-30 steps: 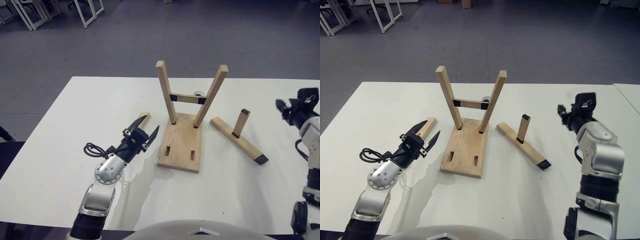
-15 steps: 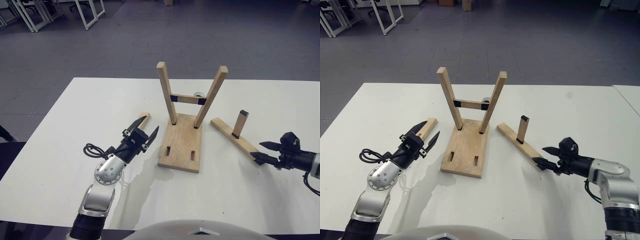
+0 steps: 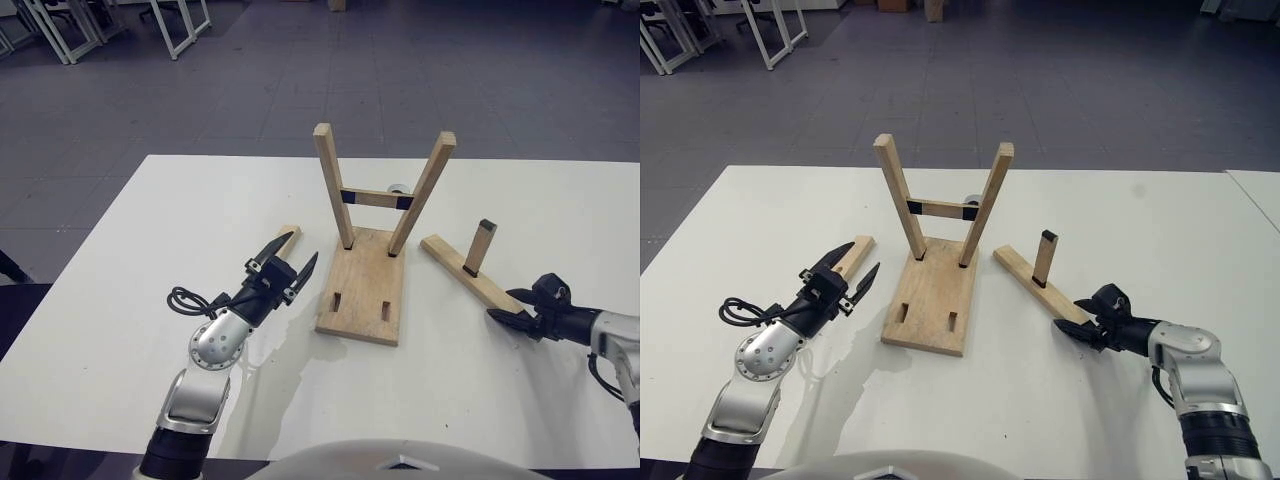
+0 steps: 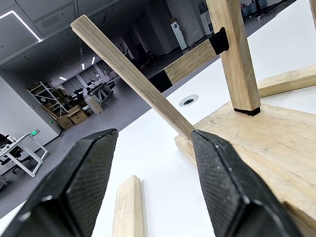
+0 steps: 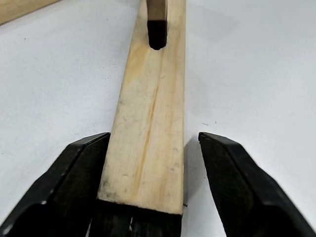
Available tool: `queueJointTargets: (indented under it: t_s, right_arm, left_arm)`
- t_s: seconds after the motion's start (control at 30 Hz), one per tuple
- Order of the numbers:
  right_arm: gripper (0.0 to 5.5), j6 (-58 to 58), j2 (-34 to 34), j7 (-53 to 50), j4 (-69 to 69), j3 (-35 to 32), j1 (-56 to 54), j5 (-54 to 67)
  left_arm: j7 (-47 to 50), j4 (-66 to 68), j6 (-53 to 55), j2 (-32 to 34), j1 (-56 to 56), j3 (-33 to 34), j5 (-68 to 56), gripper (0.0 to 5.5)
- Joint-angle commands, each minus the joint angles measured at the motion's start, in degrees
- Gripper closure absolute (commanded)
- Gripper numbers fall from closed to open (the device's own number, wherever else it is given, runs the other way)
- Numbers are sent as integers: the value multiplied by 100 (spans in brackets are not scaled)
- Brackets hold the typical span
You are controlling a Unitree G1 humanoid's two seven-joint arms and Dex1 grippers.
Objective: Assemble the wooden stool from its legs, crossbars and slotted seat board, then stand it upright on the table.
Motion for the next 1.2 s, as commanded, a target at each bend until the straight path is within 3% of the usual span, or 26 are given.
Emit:
queueJointTargets:
  t_s: [0.03,0.1,0.23,0.5,0.7,0.8,1.0,1.2]
  right_arm:
    - [303,-155,156,-402,-74,160,33,-297]
    - [340,-133,303,-631,-249,184,103,-290]
    - [342,-104,712,-1282,-532,-94,-162,-123]
    - [342,1189,1425,-2226,-1409,-1150,-2084,1636]
    - [343,2631,1360,-2361,-2032,-1668,-3173,3454]
    - [343,3270,1273,-2074,-2298,-1586,-3349,4229]
    - [343,4123,1261,-1445,-2494,-1166,-3372,5210]
    - [343,4672,1163,-526,-2281,-710,-3499,5654]
  left_arm:
    - [-2,71,-13,34,-79,25,18,276]
    - [1,77,-11,32,-93,25,21,276]
    - [-14,106,-16,56,-145,62,-1,276]
    - [-76,-66,302,-148,-420,373,-718,276]
    - [243,-1333,2841,-627,-1287,1334,-4599,276]
    - [945,-1655,3837,-559,-1715,1583,-6697,226]
    - [2026,-1593,4331,-220,-2365,1652,-9518,127]
    - [2314,-1347,4384,95,-2508,1426,-10687,47]
